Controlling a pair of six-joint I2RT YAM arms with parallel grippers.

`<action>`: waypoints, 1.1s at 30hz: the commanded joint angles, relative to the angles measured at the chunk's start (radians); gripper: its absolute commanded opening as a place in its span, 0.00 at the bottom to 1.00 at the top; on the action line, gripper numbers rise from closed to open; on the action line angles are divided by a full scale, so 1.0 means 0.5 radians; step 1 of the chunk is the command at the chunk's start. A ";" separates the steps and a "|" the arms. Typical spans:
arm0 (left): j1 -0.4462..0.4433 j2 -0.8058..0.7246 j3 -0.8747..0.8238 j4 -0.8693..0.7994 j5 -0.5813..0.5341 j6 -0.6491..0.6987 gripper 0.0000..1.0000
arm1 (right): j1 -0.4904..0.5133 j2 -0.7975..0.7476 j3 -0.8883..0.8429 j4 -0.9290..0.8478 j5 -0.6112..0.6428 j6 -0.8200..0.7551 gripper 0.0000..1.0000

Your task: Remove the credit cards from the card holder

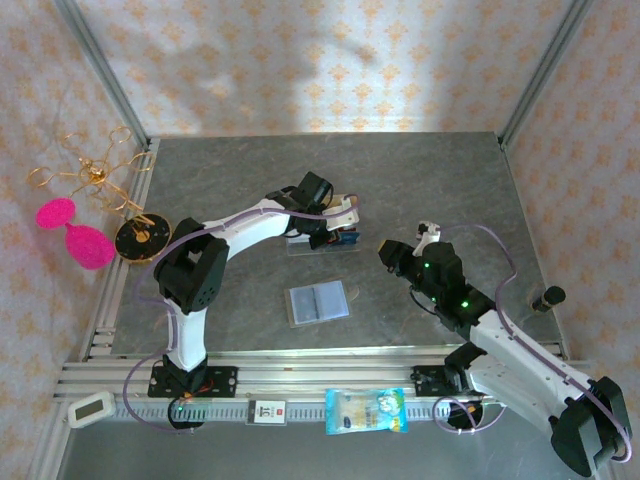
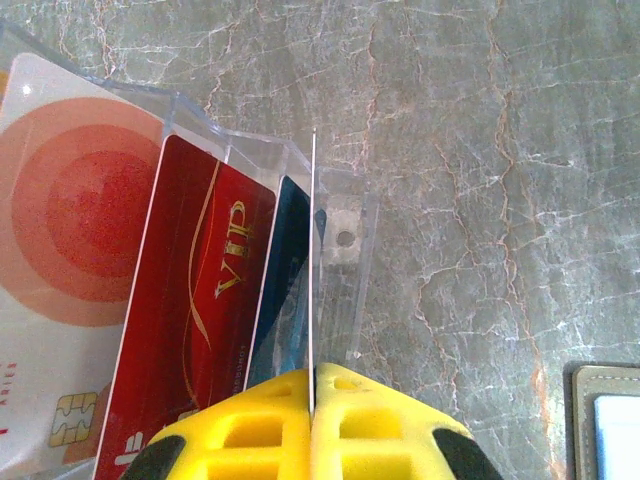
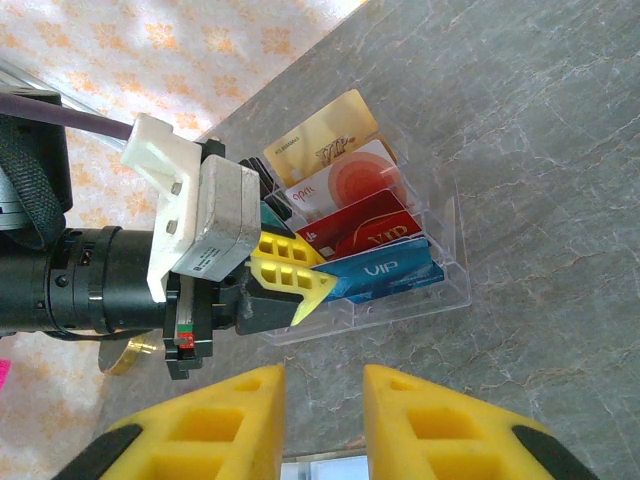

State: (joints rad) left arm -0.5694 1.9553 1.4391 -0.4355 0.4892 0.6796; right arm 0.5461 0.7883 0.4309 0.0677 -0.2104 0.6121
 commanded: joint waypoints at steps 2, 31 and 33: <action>0.013 0.044 0.069 0.023 -0.039 -0.032 0.00 | -0.010 -0.010 0.017 0.055 -0.031 0.010 0.26; 0.007 -1.628 -1.602 1.764 -0.103 -1.886 0.26 | 0.730 0.562 0.140 -0.020 0.204 -0.256 0.43; 0.007 -1.788 -1.770 1.748 -0.253 -2.070 0.27 | 0.888 0.717 0.226 -0.065 0.311 -0.308 0.43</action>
State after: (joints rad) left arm -0.5686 1.1370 0.6338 0.3344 0.4717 -0.1474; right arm 0.9207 1.0836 0.4747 0.0734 -0.1818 0.5274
